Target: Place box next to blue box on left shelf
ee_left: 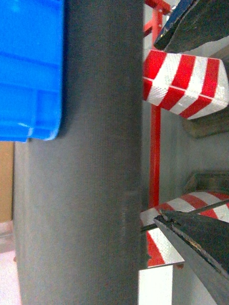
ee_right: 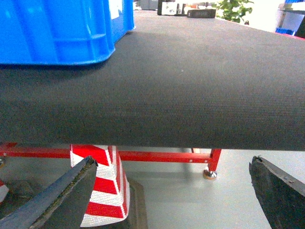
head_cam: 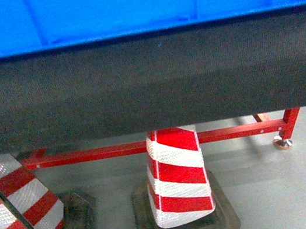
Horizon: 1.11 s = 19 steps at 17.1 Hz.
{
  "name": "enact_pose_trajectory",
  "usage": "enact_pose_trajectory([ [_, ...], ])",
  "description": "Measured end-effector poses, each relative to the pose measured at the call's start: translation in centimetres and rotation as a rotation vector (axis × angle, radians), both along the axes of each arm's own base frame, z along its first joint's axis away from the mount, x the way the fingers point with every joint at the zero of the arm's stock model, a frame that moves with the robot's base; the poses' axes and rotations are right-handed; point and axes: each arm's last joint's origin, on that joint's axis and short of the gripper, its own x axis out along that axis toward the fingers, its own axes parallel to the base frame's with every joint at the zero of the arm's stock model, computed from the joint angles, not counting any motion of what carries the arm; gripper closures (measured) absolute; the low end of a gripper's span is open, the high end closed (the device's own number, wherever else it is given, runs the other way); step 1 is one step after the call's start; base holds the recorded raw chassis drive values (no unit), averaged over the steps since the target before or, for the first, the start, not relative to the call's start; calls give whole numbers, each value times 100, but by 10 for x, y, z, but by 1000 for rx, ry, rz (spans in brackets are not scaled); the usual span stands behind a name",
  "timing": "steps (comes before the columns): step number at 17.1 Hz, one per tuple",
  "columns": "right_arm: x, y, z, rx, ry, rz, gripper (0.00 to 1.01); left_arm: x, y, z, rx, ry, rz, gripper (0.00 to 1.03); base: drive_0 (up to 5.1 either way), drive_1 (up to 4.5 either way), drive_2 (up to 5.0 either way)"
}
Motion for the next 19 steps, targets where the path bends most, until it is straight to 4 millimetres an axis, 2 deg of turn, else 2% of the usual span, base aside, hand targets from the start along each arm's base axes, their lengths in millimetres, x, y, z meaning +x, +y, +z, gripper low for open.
enact_pose_trajectory([
  [19,0,0,0,1,0,-1,3,0,0,0,0,-1,0,5,0,0,0],
])
